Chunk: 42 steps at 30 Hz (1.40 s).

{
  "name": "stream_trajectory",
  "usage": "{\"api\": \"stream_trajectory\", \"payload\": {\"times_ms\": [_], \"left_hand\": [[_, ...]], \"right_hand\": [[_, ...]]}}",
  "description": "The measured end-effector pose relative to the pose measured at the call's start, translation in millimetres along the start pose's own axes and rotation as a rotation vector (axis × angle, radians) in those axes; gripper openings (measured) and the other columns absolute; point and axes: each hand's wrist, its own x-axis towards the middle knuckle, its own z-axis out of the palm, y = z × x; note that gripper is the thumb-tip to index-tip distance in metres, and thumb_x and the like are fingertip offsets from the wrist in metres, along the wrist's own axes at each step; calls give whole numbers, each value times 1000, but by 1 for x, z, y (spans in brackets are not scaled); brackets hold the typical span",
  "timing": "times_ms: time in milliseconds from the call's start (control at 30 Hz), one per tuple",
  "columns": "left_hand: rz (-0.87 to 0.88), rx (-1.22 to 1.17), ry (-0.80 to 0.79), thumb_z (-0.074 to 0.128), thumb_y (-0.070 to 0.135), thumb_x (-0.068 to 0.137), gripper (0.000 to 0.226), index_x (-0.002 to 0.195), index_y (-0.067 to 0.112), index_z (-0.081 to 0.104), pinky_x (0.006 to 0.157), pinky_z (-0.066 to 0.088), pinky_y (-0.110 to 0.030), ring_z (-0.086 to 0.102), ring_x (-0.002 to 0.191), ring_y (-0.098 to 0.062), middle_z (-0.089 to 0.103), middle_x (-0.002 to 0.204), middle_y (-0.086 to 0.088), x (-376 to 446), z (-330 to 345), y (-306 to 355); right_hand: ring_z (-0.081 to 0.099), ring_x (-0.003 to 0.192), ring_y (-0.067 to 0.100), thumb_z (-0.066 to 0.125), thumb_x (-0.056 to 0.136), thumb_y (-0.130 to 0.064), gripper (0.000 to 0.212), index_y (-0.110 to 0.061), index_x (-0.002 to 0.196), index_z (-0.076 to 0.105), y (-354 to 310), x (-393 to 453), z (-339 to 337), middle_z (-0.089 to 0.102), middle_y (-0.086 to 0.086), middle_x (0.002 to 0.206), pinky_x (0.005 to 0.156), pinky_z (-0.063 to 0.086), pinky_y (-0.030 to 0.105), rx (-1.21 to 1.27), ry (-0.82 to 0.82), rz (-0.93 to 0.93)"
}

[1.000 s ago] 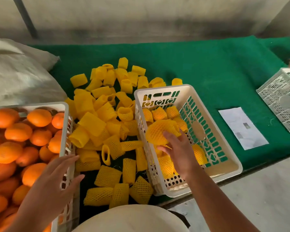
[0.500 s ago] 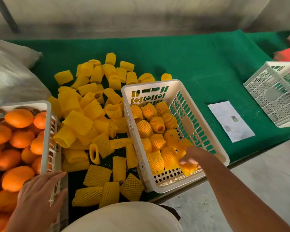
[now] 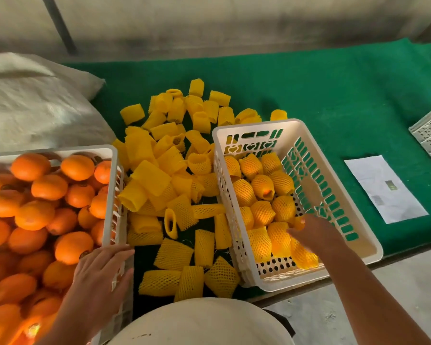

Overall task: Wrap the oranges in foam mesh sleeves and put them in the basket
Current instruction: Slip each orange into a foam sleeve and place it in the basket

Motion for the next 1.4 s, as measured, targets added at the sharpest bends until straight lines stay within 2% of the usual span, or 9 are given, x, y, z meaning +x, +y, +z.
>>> {"api": "stream_trajectory", "payload": {"times_ms": [133, 200, 333, 567, 733, 1067, 1233, 1333, 1400], "left_hand": [[-1, -29, 38, 42, 50, 93, 46, 125, 30, 68, 105, 35, -42, 45, 129, -10, 62, 130, 12, -1, -6, 6], [17, -15, 51, 42, 47, 93, 45, 124, 28, 70, 103, 36, -40, 44, 128, -9, 63, 130, 10, -1, -6, 7], [14, -25, 53, 41, 44, 96, 44, 125, 27, 69, 105, 36, -40, 45, 131, -10, 62, 132, 9, -4, -1, 2], [18, -30, 81, 42, 42, 98, 38, 122, 32, 68, 110, 34, -39, 40, 133, -4, 59, 133, 13, -5, 8, -3], [12, -55, 113, 47, 38, 98, 32, 122, 35, 67, 111, 31, -33, 30, 133, 7, 57, 134, 19, -5, 9, -4], [78, 24, 125, 45, 37, 99, 37, 130, 31, 65, 112, 31, -29, 51, 125, -7, 63, 129, 14, -3, -3, 9], [235, 9, 3, 74, 18, 88, 75, 153, 30, 39, 80, 58, -28, 63, 94, -6, 67, 112, 13, 24, -13, 41], [219, 64, -42, 66, 23, 93, 67, 152, 30, 36, 76, 59, -30, 65, 94, -10, 68, 114, 9, 40, -16, 55], [148, 87, -55, 62, 25, 95, 54, 144, 31, 40, 75, 59, -28, 64, 93, -11, 68, 114, 8, 47, -17, 58]], "right_hand": [[68, 110, 22, 70, 93, -50, 51, -22, 135, 63, -63, -54, -5, 70, 1, 125, 83, 56, 35, 197, 254, -333], [67, 102, 9, 71, 95, -45, 39, -28, 130, 66, -100, -86, -4, 69, -9, 120, 72, 49, 13, 288, 307, -530], [58, 97, 1, 61, 100, -40, 27, -35, 126, 62, -155, -118, 26, 63, -17, 117, 81, 46, 11, 273, 48, -751], [64, 105, 20, 59, 100, -35, 45, -32, 143, 44, -219, -89, 71, 64, -1, 121, 84, 59, 39, 125, -89, -831], [62, 88, 22, 59, 99, -51, 50, -23, 139, 47, -262, -54, 94, 65, 2, 104, 64, 53, 36, -74, -79, -767], [59, 86, 16, 47, 101, -65, 49, -22, 120, 60, -250, -65, 86, 63, -2, 102, 66, 50, 32, -98, -63, -801], [60, 88, 15, 41, 104, -60, 46, -28, 136, 50, -230, -118, 50, 63, -5, 109, 61, 43, 28, -77, 52, -1012], [63, 89, 18, 39, 107, -48, 45, -25, 144, 44, -227, -137, 37, 63, -4, 112, 66, 55, 34, -96, 100, -1075], [59, 80, 18, 37, 107, -39, 30, -25, 128, 53, -226, -141, 33, 60, -4, 101, 63, 52, 34, -85, 124, -1082]]}}
